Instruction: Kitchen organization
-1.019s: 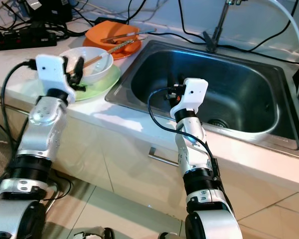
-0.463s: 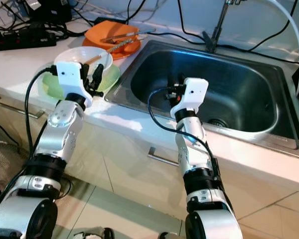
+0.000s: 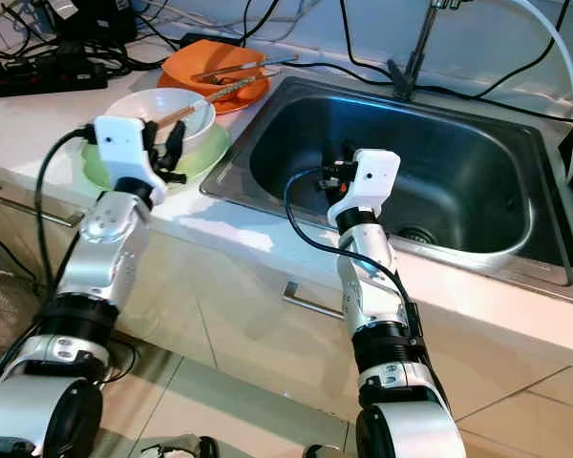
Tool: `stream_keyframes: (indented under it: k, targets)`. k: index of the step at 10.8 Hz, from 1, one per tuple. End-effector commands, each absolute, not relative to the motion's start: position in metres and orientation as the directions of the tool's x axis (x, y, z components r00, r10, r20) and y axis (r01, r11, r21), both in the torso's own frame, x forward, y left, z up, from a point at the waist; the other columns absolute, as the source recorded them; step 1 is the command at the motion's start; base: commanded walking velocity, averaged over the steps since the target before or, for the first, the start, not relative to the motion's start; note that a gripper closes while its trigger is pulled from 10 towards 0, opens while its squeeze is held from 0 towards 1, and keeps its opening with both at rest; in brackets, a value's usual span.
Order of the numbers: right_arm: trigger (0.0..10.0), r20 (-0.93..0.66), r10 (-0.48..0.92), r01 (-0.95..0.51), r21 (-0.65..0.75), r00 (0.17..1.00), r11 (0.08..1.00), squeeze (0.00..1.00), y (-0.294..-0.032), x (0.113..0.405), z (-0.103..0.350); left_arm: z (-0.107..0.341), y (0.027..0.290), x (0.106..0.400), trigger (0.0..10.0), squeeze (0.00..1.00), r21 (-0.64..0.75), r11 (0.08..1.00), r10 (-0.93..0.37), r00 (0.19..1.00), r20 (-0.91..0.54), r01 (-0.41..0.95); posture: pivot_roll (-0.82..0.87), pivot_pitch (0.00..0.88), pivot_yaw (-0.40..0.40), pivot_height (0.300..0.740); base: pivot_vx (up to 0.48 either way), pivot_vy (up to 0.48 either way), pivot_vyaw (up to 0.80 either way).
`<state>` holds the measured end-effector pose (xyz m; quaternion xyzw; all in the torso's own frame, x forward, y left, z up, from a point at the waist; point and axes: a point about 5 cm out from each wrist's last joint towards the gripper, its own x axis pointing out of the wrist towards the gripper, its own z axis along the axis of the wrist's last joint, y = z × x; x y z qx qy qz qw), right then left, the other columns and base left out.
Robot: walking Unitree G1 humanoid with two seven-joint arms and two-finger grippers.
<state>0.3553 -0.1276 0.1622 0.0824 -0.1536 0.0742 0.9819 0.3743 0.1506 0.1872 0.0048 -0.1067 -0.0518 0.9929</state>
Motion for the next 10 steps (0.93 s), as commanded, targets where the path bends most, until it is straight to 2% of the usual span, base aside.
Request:
stream_keyframes:
  k: [1,7,8,10]
  targets:
    - [10.0,0.324,0.115,-0.169,0.143,0.939,0.975,0.0,-0.128,0.358,0.168,0.185,0.158,0.373,10.0,0.0,0.018,0.997,-0.074,0.977,0.201,0.072,0.1,0.034,-0.012,0.74,0.0,0.0,0.0]
    - [10.0,0.319,0.117,-0.171,0.148,0.941,0.974,0.0,-0.128,0.359,0.167,0.19,0.199,0.363,10.0,0.0,0.084,0.995,0.033,0.975,0.219,-0.053,0.11,0.039,-0.017,0.74,0.0,0.0,0.0]
    - [10.0,0.319,0.113,-0.168,0.149,0.941,0.974,0.0,-0.129,0.359,0.167,0.202,0.198,0.364,10.0,0.0,0.093,0.994,0.03,0.966,0.257,-0.056,0.11,0.04,-0.016,0.74,0.0,0.0,0.0]
    - [10.0,0.317,0.109,-0.165,0.155,0.942,0.974,0.0,-0.129,0.359,0.166,0.214,0.18,0.364,10.0,0.0,0.092,0.996,-0.035,0.951,0.309,0.007,0.11,0.043,-0.014,0.74,0.0,0.0,0.0]
